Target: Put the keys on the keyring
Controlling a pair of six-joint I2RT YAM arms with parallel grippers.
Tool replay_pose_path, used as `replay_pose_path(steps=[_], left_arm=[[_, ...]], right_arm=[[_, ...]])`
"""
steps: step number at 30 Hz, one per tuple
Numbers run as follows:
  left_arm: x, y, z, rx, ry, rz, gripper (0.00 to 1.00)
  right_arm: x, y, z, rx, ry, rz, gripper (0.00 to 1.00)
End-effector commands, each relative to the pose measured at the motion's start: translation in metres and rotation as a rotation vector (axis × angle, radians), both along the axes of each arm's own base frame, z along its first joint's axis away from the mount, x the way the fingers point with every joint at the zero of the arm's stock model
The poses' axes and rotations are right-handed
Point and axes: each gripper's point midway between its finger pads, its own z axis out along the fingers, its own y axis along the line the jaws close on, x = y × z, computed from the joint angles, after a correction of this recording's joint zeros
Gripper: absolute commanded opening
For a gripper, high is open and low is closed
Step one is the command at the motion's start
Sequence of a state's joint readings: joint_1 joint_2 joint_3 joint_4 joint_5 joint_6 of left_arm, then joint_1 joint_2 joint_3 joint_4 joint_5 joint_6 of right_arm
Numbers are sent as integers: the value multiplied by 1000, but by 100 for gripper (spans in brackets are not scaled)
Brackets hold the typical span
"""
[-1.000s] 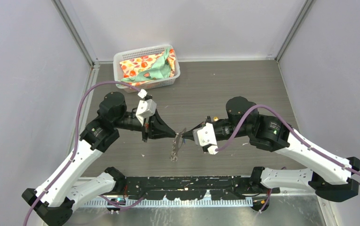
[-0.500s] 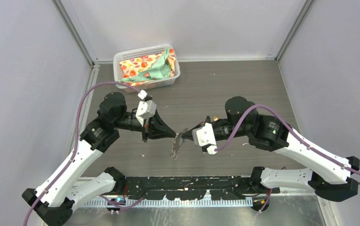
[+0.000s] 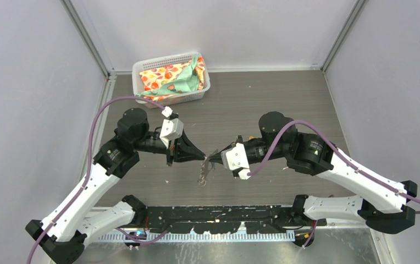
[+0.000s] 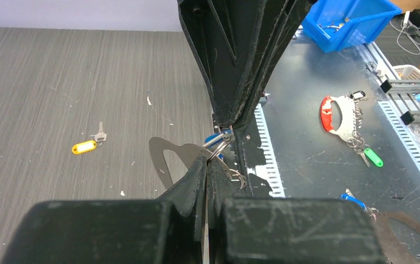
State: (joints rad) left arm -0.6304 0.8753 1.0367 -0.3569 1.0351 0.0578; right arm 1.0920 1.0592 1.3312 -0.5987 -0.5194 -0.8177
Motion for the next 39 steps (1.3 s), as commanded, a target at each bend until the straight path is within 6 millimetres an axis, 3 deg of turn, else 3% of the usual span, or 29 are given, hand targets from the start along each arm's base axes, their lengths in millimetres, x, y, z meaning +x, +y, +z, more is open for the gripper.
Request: replay_pose_path(steps=[1,23,39], left_arm=[[-5,-1,2,-3,-26,-19,0],[-23,2,3,-19,-67,-109,0],[-24,1,3,-22,-103,-113,0]], right_arm=[[3,9,39,119,-70,8,1],[13,16,34,127,-70,-31,1],[0,22,29,117,-15,40,1]])
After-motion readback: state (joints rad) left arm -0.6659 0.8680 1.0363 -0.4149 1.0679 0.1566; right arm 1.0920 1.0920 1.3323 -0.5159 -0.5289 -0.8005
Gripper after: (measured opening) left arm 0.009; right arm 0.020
